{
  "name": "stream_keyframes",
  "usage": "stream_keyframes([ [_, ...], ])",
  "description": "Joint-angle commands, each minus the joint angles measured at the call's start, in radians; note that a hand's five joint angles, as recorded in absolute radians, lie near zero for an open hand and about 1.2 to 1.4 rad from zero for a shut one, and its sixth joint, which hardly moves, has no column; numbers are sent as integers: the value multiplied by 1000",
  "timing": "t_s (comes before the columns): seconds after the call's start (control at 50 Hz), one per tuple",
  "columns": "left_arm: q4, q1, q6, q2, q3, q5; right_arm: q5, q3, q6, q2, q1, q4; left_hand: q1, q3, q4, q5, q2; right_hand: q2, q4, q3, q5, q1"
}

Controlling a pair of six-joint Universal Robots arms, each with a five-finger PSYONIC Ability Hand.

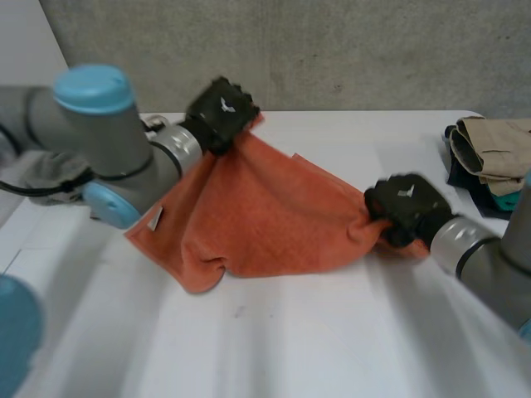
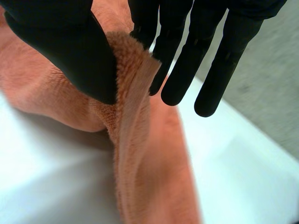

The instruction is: Fold the laundry.

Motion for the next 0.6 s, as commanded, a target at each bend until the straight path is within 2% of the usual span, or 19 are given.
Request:
stream_keyframes([
  [0.02,-78,41,-181,358,-286,-116,22,-219,-4,-154,-52,182,237,208,199,268,206,209,197,205,238,271],
  [0.08,-142,63,-251,505,-398,-177,15,-315,-7,-211,-70,257,237,208,199,268,206,209,197,205,238,271],
  [0.18,-262,87,-334,652,-550,-205,-10,-418,-74,-208,-66,427,237,208,199,268,206,209,197,205,238,271],
  [0.28,-292,90,-403,655,-659,-205,-19,-467,-196,-104,6,547,237,208,199,268,206,209,197,205,238,271],
  [0.36,-214,90,-437,548,-659,-217,36,-496,-233,23,59,544,237,208,199,268,206,209,197,205,238,271],
  [0.44,-86,98,-439,408,-560,-256,140,-568,-187,166,99,468,237,208,199,268,206,209,197,205,238,271],
  [0.48,-11,100,-443,341,-459,-280,212,-634,-145,233,118,379,237,208,199,268,206,209,197,205,238,271],
  [0.52,49,103,-454,290,-350,-286,269,-703,-104,272,128,275,237,208,199,268,206,209,197,205,238,271],
  [0.58,107,103,-476,268,-247,-280,305,-763,-52,281,132,141,237,208,199,268,206,209,197,205,238,271],
  [0.6,151,101,-503,270,-196,-279,312,-789,-11,271,134,31,237,208,199,268,206,209,197,205,238,271],
])
